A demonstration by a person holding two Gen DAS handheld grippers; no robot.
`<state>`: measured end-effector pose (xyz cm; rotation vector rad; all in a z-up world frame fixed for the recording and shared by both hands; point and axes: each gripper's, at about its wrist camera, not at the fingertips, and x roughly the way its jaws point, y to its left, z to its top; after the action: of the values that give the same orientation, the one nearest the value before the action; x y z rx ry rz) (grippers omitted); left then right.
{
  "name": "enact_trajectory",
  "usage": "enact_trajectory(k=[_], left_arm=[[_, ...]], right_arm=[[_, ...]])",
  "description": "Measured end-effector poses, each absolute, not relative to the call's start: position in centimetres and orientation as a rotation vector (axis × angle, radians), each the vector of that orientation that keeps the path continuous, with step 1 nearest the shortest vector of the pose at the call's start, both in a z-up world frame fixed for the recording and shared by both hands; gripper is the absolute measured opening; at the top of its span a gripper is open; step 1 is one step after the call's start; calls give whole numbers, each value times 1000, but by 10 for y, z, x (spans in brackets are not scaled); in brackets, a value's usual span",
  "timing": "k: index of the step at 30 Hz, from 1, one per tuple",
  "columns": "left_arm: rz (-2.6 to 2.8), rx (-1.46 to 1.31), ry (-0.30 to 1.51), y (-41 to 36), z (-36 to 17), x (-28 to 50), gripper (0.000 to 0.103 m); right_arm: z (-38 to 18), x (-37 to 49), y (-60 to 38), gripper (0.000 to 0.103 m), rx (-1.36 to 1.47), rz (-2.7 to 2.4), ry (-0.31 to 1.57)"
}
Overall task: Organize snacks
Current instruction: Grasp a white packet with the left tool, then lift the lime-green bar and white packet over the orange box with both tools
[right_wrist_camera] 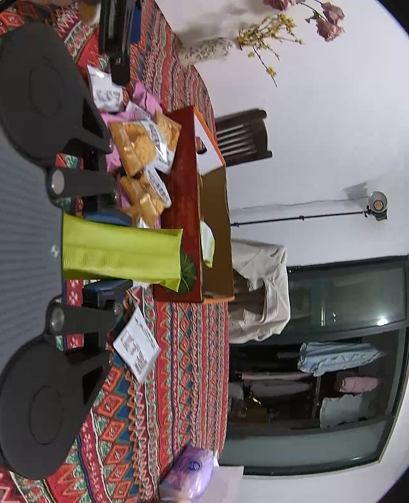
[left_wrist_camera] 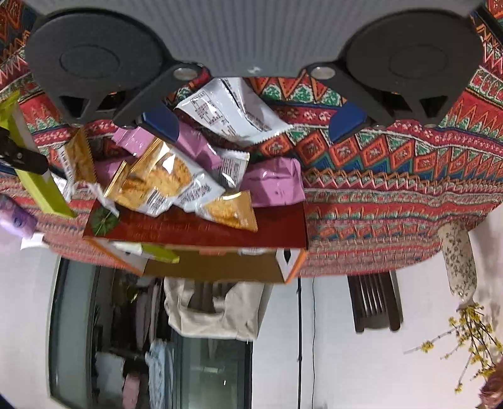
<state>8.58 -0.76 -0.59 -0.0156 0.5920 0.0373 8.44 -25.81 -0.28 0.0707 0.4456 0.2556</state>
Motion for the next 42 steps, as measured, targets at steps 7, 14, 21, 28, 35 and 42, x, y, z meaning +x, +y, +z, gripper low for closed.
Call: enact_trajectory(k=[7,14,21,28,35,42], left_arm=[[95,27,665,-21,-12,106,103],[131,35,725,-22,-21,122,103],[111,16,750,-17,-28,123,86],[65,-14,720,-10,-25,113,50],[38,-46,665,1,-22,99,49],[19,-38,530,4,2,83,49]], right_arm=[[-8,83,-252,34,77,288,456],[-12,84,-250,34,81,311,465],[-16,85,-248,34,81,318,480],[-16,84,-245,34,76,320,484],[-14,83,-242,34,65,322,481],[-4,82,-239,34,64,326,451]])
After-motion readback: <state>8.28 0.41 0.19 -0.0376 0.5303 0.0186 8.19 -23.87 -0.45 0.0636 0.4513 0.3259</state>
